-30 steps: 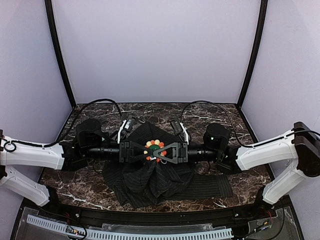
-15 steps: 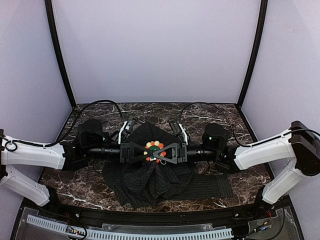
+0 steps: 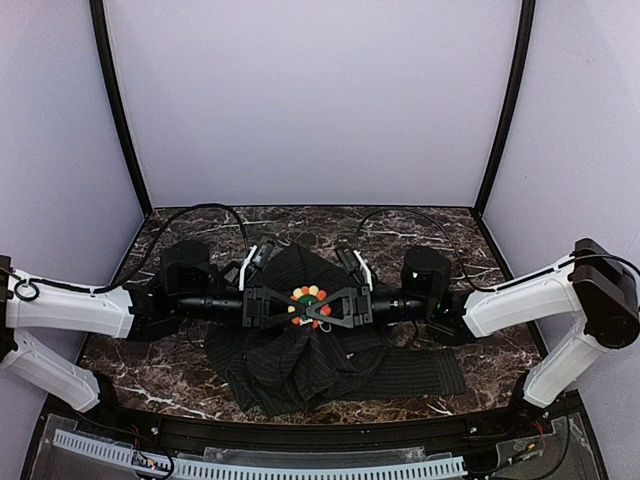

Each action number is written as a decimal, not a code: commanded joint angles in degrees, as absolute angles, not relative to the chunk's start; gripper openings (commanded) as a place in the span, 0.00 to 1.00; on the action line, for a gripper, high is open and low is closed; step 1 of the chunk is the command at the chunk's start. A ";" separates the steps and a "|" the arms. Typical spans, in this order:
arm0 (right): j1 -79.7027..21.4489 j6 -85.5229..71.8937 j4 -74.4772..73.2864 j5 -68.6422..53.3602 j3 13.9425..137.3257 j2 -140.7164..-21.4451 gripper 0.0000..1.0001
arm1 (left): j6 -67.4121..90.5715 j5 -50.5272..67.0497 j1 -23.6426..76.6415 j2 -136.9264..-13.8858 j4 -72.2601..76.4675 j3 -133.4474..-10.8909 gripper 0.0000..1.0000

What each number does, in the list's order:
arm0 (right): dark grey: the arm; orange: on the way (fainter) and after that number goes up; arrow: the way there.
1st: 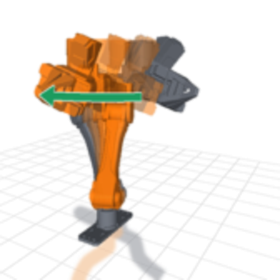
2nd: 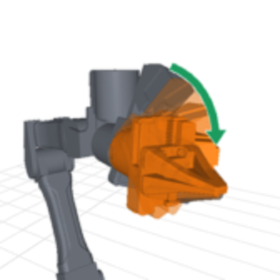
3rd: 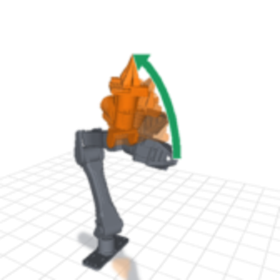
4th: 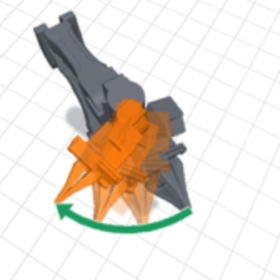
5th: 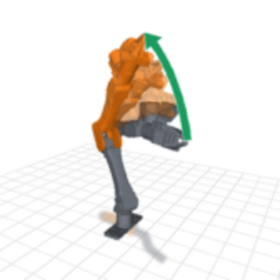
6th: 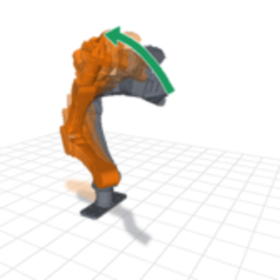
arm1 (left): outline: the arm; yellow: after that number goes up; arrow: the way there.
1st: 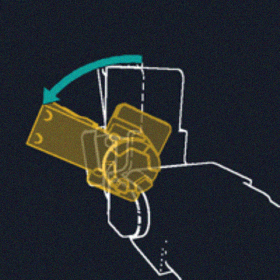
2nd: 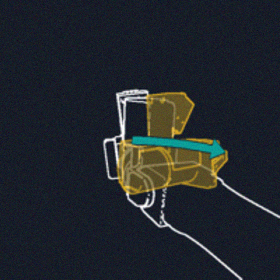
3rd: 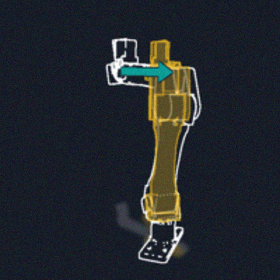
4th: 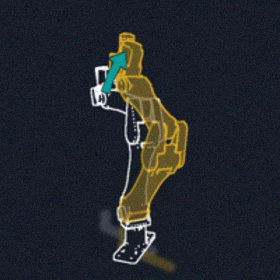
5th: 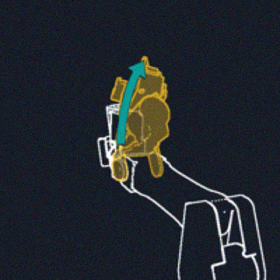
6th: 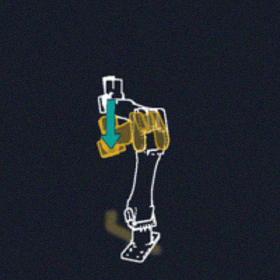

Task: Remove the brooch from the garment
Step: Pass from the left arm to the right

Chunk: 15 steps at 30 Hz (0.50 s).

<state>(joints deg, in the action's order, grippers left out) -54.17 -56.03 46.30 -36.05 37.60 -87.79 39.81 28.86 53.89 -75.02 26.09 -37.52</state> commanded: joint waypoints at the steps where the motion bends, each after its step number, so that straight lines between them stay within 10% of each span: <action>1: -52.91 -55.98 42.28 -33.05 39.21 -90.45 0.23 | 38.67 34.94 56.08 -75.12 29.61 -39.44 0.01; 15: -52.91 -52.26 42.61 -38.34 40.78 -90.08 0.38 | 38.59 34.80 56.48 -75.85 29.44 -39.81 0.01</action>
